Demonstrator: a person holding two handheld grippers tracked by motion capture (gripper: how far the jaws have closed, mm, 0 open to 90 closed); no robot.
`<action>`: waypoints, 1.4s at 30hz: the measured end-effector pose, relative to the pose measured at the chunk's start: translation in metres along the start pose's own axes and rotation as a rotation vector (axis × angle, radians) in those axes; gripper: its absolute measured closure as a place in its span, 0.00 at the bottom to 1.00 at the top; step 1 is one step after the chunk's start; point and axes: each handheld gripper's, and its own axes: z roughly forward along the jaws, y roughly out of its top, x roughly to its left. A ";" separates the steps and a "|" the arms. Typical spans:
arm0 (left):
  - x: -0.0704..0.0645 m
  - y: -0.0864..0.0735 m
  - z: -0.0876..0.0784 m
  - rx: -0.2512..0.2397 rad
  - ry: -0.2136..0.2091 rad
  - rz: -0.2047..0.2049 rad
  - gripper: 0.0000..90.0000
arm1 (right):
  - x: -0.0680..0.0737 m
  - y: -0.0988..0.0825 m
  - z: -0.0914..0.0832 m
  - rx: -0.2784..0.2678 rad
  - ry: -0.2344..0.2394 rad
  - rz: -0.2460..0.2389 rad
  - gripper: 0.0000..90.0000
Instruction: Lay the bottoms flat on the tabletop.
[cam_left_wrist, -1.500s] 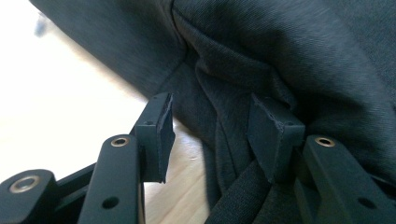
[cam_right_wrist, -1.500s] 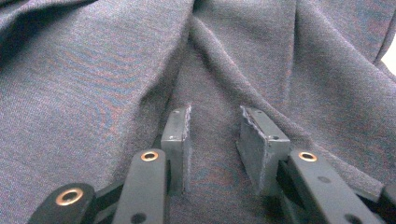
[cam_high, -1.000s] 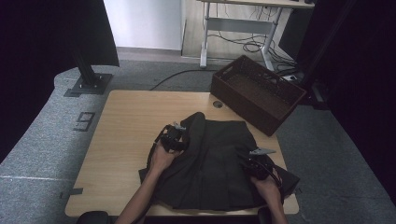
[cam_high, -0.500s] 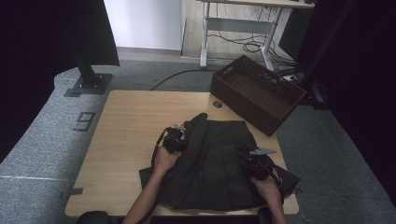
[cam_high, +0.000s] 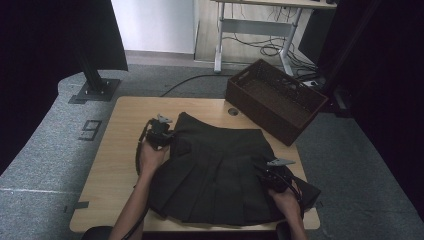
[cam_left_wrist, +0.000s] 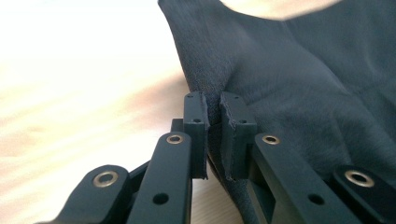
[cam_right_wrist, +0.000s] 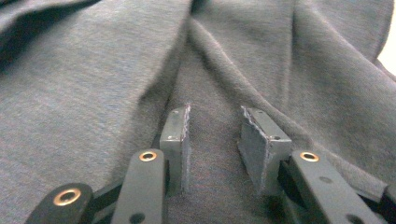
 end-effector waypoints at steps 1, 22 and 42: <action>0.001 0.002 -0.004 -0.006 0.012 0.012 0.90 | 0.000 0.000 0.001 -0.002 0.002 0.000 0.69; 0.025 -0.098 -0.014 0.145 0.095 0.076 0.62 | 0.001 0.000 0.002 -0.018 0.008 -0.002 0.68; -0.012 -0.127 -0.030 0.122 -0.139 0.102 0.58 | 0.001 -0.001 0.002 -0.026 0.009 0.002 0.68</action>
